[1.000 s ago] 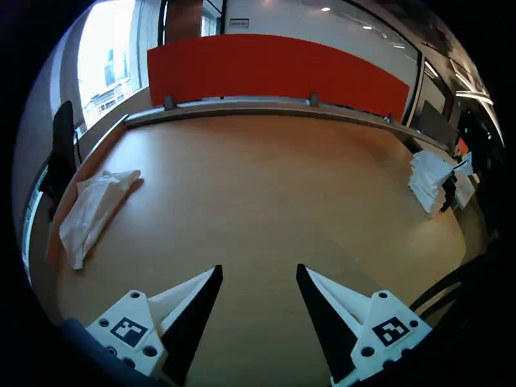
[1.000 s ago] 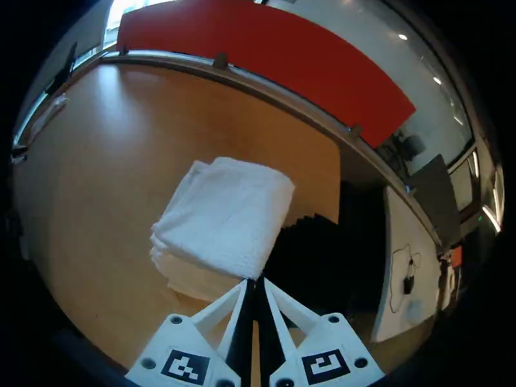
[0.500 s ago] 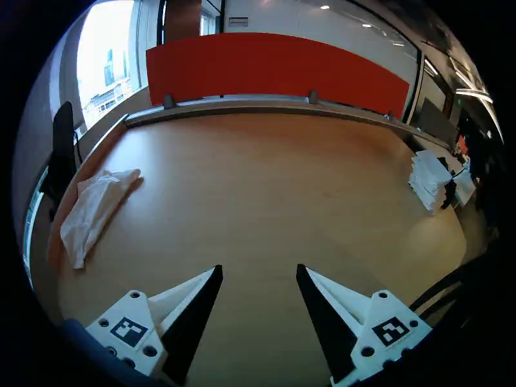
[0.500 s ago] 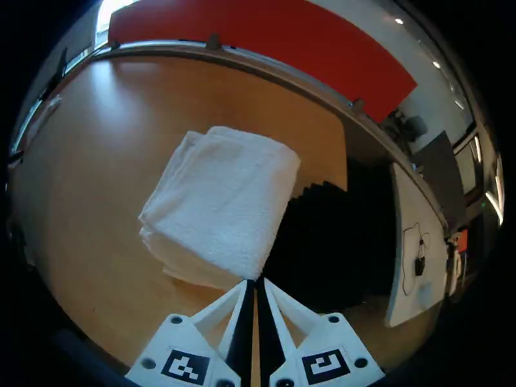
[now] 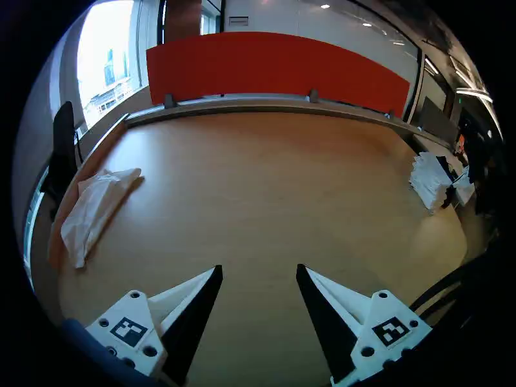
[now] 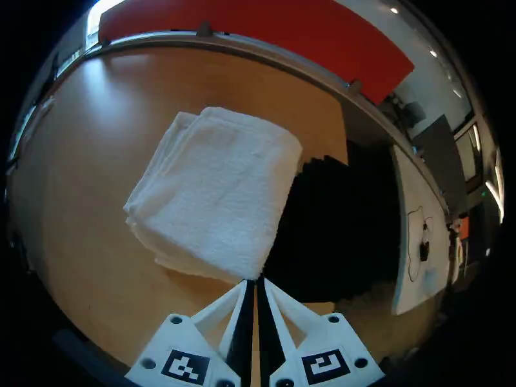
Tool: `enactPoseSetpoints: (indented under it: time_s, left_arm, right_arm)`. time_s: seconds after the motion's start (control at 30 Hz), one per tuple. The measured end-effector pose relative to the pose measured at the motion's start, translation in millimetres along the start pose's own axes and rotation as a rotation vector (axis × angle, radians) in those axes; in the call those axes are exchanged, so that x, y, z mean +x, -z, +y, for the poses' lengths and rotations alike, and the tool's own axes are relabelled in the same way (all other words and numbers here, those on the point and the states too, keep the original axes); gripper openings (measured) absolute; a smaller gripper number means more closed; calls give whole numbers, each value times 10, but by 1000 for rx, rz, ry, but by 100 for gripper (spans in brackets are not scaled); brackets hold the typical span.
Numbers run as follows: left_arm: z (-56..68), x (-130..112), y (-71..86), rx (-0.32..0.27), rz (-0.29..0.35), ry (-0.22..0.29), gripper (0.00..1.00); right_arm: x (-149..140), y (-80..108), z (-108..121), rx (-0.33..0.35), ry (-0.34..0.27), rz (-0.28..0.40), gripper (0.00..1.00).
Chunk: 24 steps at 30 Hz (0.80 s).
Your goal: Fold towel
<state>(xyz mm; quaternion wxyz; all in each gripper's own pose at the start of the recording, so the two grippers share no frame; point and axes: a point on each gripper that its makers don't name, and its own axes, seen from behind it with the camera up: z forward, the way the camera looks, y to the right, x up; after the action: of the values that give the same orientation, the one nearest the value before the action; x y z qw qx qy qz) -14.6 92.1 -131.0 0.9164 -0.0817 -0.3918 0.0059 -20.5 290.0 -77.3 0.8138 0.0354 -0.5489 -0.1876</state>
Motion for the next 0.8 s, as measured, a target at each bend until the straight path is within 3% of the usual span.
enactPoseSetpoints:
  time_s: [0.47, 0.8]
  left_arm:
    - [8, -38, 3, 0, -5, 0, 84]
    - [-17, -49, 14, 3, -6, 0, 84]
  right_arm:
    - [41, -30, -14, -16, -4, 6, 4]
    - [49, -27, 19, -43, -25, 17, 13]
